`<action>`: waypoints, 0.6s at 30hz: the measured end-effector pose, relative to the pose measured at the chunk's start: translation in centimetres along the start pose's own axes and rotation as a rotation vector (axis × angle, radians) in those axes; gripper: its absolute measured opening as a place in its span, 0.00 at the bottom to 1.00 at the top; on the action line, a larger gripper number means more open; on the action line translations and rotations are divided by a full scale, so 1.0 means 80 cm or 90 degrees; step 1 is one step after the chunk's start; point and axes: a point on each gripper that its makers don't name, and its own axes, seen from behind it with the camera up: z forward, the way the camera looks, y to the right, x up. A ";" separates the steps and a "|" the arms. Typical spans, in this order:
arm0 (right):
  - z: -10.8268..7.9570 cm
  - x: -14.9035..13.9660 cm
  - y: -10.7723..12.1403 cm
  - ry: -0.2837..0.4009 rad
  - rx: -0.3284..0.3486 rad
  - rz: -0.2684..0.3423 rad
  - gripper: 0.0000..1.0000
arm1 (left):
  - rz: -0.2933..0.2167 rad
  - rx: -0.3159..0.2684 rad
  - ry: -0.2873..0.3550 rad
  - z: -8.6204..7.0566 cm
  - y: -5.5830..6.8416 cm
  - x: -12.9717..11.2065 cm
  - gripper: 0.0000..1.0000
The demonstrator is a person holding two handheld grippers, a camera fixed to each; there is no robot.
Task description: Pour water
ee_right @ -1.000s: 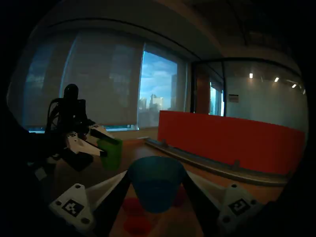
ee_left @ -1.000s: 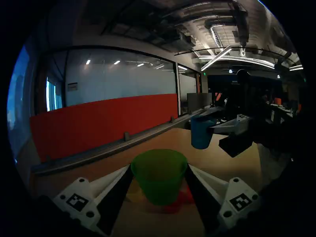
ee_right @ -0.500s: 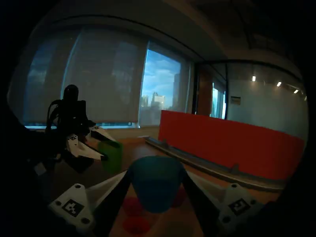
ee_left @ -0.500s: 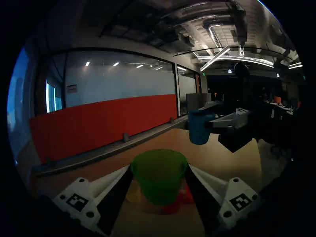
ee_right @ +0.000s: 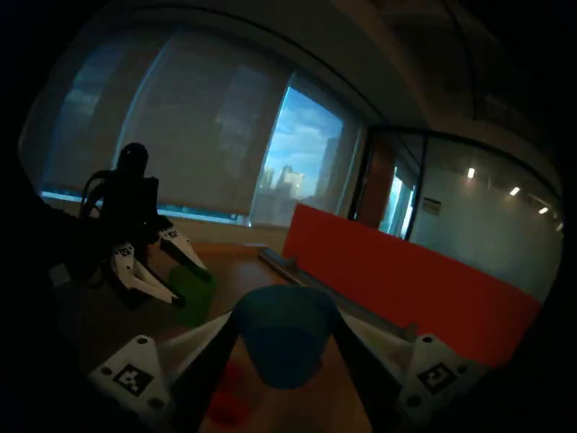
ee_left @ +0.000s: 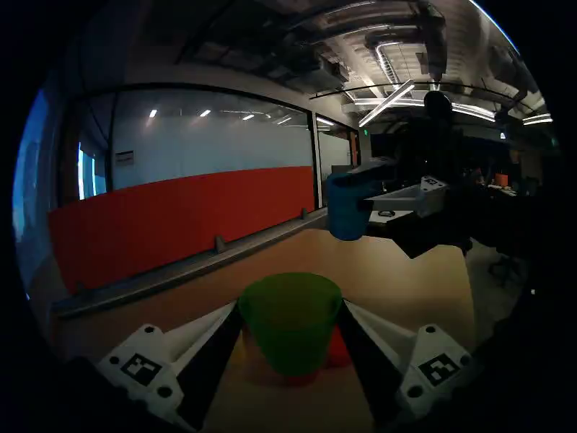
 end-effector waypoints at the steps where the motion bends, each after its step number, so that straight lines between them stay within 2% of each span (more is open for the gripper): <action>1: 0.001 0.001 -0.001 -0.001 0.000 -0.008 0.91 | 0.002 -0.002 0.001 0.001 0.003 0.000 0.88; 11: 0.007 0.017 -0.002 0.000 -0.007 -0.074 0.91 | 0.001 -0.026 0.008 0.006 0.029 -0.002 0.88; 18: 0.009 0.026 0.002 -0.001 -0.014 -0.112 0.91 | -0.010 -0.040 0.008 0.007 0.039 -0.006 0.88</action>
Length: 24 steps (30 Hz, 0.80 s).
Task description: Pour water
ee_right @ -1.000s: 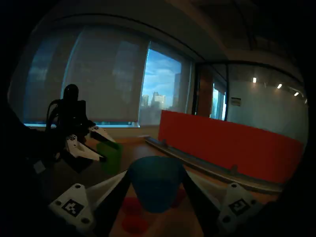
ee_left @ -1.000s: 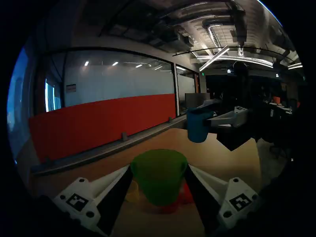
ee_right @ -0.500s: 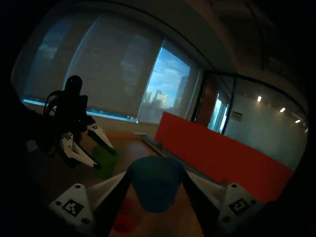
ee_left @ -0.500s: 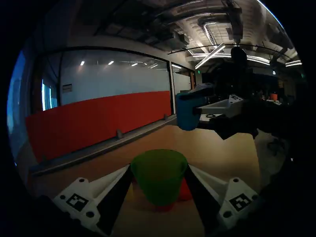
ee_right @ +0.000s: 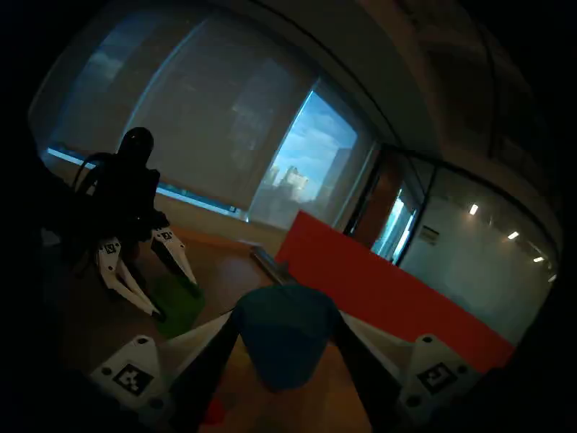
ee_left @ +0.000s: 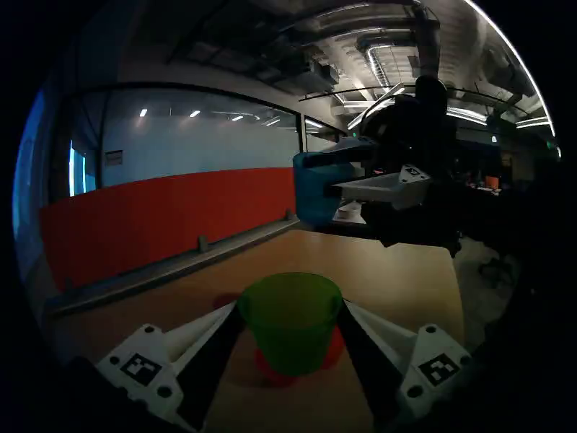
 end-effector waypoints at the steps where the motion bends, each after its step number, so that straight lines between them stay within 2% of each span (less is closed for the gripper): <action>1: 0.000 0.001 0.000 0.000 0.000 -0.004 0.91 | -0.002 -0.001 0.001 0.000 0.001 -0.001 0.88; 6: 0.002 0.006 0.001 0.000 -0.002 -0.032 0.91 | -0.006 -0.010 0.003 0.003 0.006 -0.003 0.88; 24: 0.008 0.019 -0.003 0.000 -0.006 -0.131 0.91 | 0.009 -0.044 0.011 0.010 0.036 -0.001 0.88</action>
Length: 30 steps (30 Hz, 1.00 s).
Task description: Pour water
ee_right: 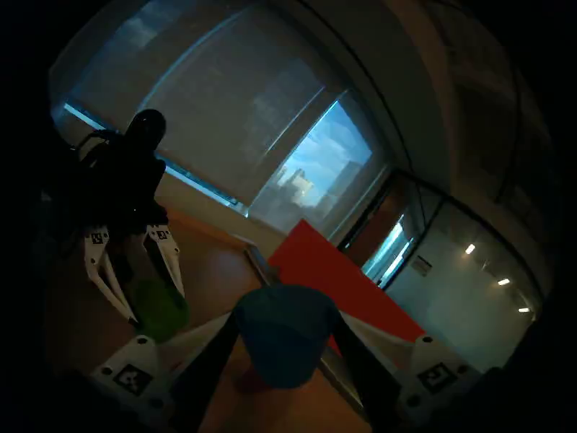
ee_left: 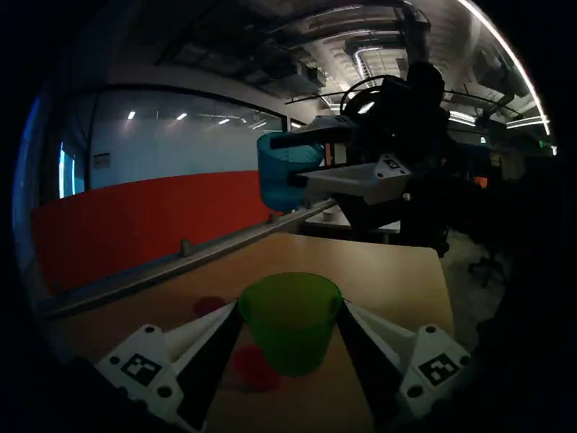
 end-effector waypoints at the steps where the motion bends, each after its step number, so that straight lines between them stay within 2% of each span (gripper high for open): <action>1: 0.000 0.001 0.000 0.000 -0.001 -0.007 0.91 | 0.001 -0.002 0.000 0.001 0.001 0.000 0.88; 30: 0.022 0.028 -0.006 -0.001 0.002 -0.175 0.91 | 0.010 -0.023 0.001 0.012 0.017 0.002 0.88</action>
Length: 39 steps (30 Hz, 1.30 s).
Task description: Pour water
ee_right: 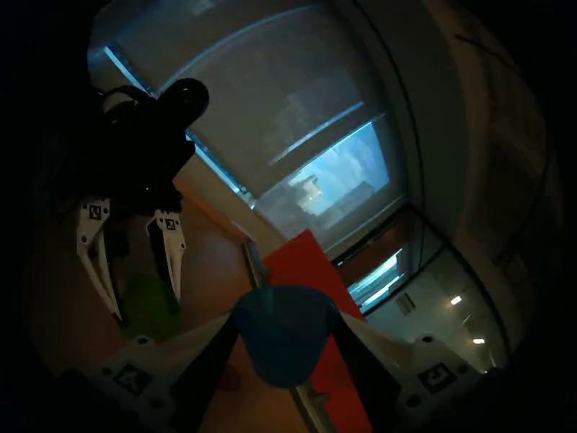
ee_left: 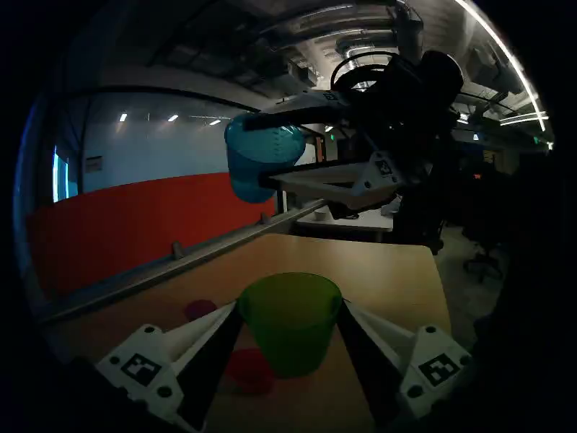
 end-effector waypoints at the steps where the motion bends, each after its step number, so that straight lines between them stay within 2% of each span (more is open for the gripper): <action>1: 0.000 0.002 0.001 0.001 -0.001 -0.003 0.91 | 0.000 -0.001 0.000 0.000 0.000 0.000 0.88; 12: 0.003 0.015 0.004 0.001 -0.005 -0.055 0.91 | 0.006 -0.006 0.002 0.004 0.004 0.003 0.88; 39: 0.002 0.022 0.018 -0.003 -0.023 -0.128 0.91 | 0.008 -0.010 0.014 0.007 0.006 0.013 0.88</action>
